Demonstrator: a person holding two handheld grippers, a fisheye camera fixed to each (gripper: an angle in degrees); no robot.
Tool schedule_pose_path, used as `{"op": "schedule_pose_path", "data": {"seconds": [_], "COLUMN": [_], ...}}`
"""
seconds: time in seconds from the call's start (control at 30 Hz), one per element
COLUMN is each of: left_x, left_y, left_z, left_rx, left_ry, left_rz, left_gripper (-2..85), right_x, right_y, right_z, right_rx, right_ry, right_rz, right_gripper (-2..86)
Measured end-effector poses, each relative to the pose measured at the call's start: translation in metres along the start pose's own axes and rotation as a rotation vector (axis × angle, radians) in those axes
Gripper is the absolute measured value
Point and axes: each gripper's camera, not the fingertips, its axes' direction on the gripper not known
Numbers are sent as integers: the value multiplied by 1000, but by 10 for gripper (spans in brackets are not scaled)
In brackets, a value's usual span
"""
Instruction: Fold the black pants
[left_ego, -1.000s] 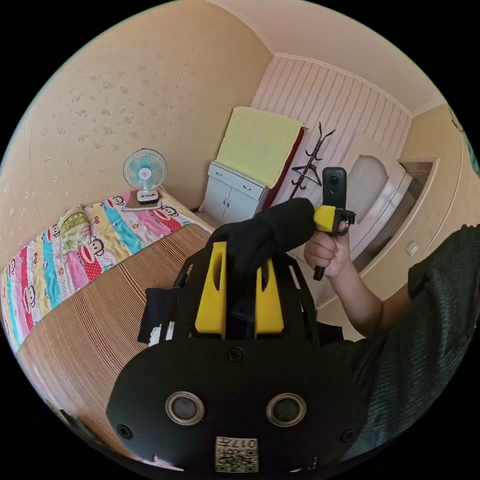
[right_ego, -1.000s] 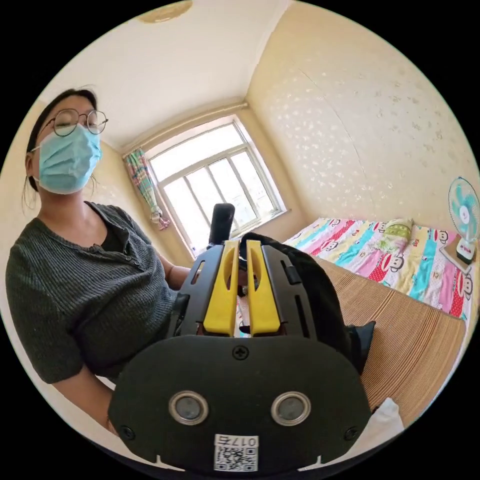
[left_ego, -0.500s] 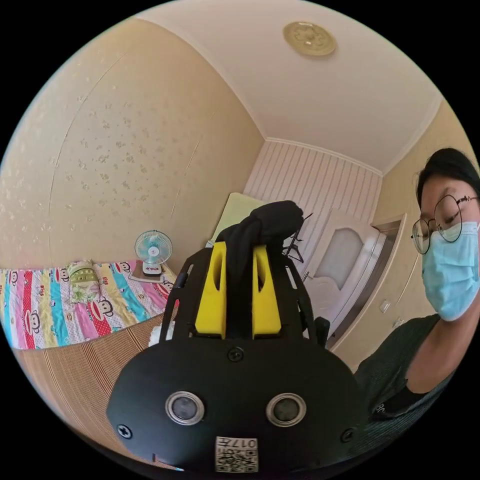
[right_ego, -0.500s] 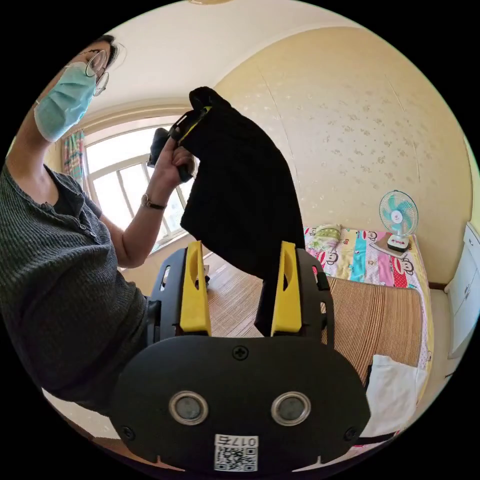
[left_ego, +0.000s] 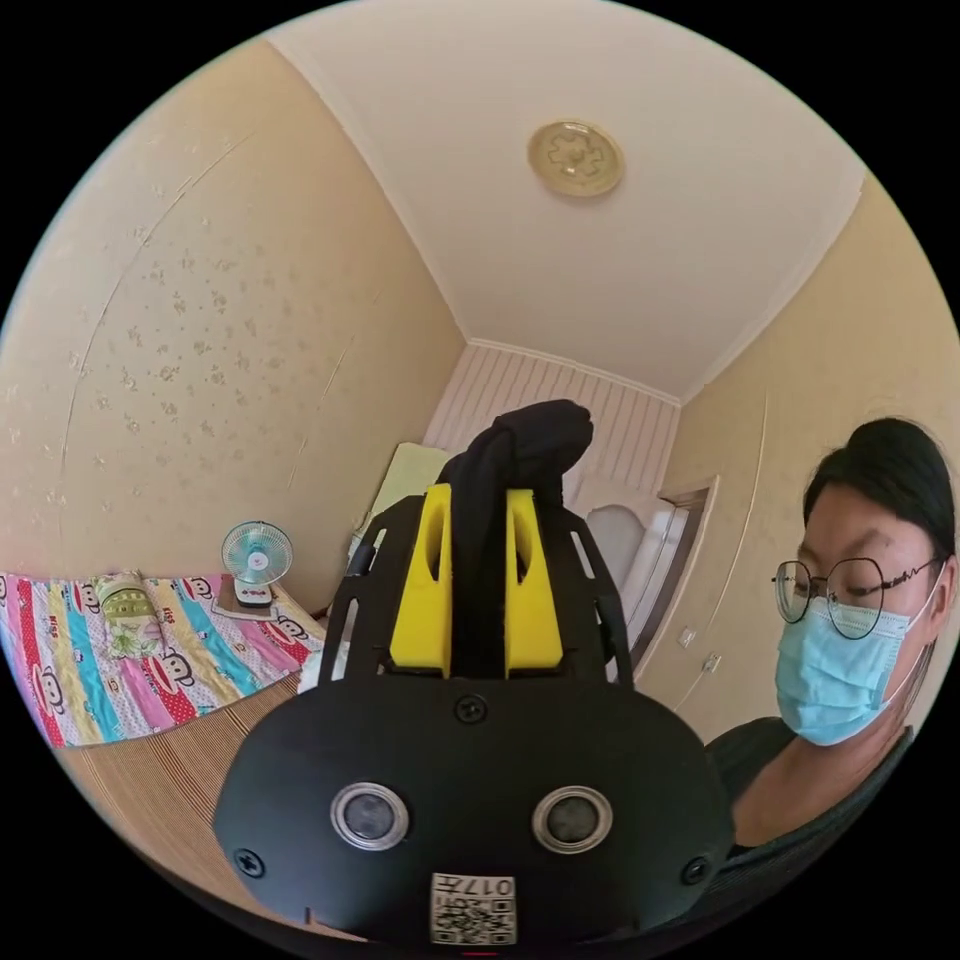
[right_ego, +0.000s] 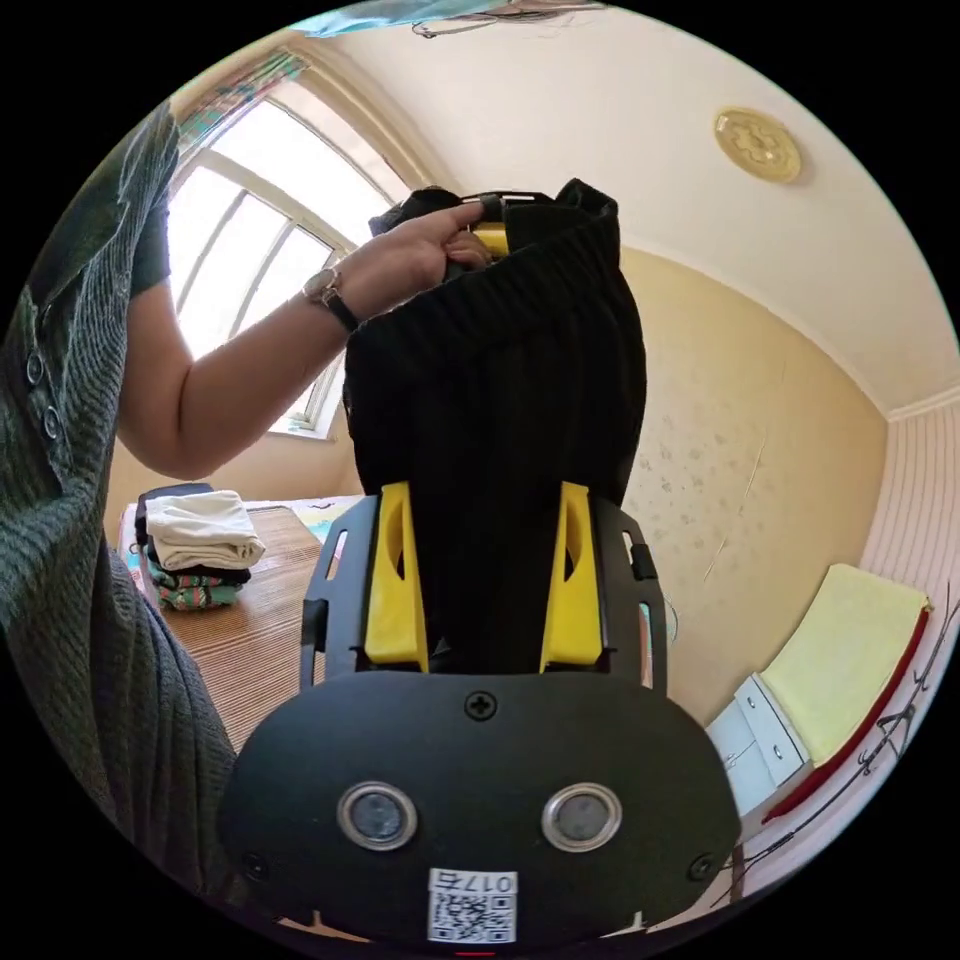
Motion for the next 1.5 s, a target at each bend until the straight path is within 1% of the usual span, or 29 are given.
{"op": "schedule_pose_path", "data": {"seconds": [0.13,0.2,0.27,0.33,0.43,0.57,0.67,0.73,0.77,0.87,0.97,1.03,1.07,1.13,1.17,1.2,1.23,1.33,1.43,1.5], "left_x": [1,4,6,4,-2,-4,2,4,4,0,-6,-10,-11,-12,-10,-9,-6,11,40,59], "left_y": [-11,-16,-22,-27,-35,-42,-43,-46,-48,-59,-72,-79,-82,-86,-89,-92,-99,-116,-126,-132], "left_z": [-45,-60,-76,-86,-100,-113,-119,-124,-129,-151,-178,-194,-204,-220,-229,-232,-236,-243,-249,-253], "left_rx": [47,52,51,55,54,40,32,22,18,18,30,36,37,48,50,38,-5,-125,-163,-148], "left_ry": [1,-24,-71,-96,-146,-166,-181,-186,-190,-173,-154,-157,-161,-158,-148,-141,-130,-138,-174,-184], "left_rz": [-7,-5,-23,-54,-101,-139,-142,-152,-167,-203,-247,-270,-277,-276,-257,-241,-197,-62,95,174], "left_gripper": [79,78,78,78,78,78,78,78,78,78,78,78,78,78,78,78,78,78,76,75], "right_x": [-96,-124,-142,-151,-161,-191,-205,-206,-204,-178,-125,-71,-58,-10,1,24,47,96,130,143], "right_y": [5,3,0,-2,-3,-6,-9,-14,-16,-32,-51,-65,-68,-78,-80,-84,-87,-101,-136,-165], "right_z": [-3,-5,-7,-5,-1,13,40,50,50,32,9,-5,-7,-9,-9,-5,0,8,4,-6], "right_rx": [13,30,42,50,49,40,0,-10,-10,51,137,181,187,213,220,228,230,269,284,283], "right_ry": [131,127,83,-32,-146,-130,-131,-42,-22,0,-16,-77,-102,-245,-296,-404,-488,-627,-694,-679], "right_rz": [-69,-63,-37,41,74,22,58,75,79,123,261,409,441,535,556,606,669,740,713,655], "right_gripper": [168,170,177,198,226,227,185,105,85,53,42,39,39,41,41,42,43,42,41,39]}}
